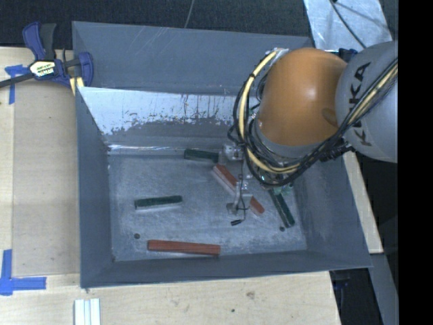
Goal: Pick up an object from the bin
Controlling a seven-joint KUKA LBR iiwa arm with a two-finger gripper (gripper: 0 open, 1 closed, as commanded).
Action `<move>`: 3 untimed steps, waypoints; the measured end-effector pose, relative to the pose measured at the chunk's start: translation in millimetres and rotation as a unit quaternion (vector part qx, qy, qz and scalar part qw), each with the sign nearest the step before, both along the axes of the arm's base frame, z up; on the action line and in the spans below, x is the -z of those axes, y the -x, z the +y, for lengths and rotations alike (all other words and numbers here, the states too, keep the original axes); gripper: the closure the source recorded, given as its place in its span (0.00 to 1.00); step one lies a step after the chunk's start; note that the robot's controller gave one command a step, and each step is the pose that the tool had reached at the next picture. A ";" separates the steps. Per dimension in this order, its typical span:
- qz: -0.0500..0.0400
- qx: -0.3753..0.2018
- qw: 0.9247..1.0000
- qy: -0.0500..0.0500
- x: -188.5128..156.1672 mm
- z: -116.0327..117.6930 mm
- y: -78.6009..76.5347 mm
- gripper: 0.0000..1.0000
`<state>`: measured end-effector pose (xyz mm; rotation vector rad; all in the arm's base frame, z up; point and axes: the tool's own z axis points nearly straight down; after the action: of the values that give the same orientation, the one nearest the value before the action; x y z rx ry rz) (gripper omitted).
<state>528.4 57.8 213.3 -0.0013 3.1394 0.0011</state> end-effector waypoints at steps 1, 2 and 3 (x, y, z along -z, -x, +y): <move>-0.001 0.001 1.000 0.000 -0.5 -0.2 -0.4 0.00; -0.003 0.042 0.999 -0.001 72.0 41.7 -0.9 0.00; 0.001 -0.038 0.999 0.000 57.1 87.4 4.0 0.00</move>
Offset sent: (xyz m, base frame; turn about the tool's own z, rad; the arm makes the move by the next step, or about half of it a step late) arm -0.0016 0.0814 -0.1433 0.1572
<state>524.4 145.2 156.2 -0.1209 3.1395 -0.0002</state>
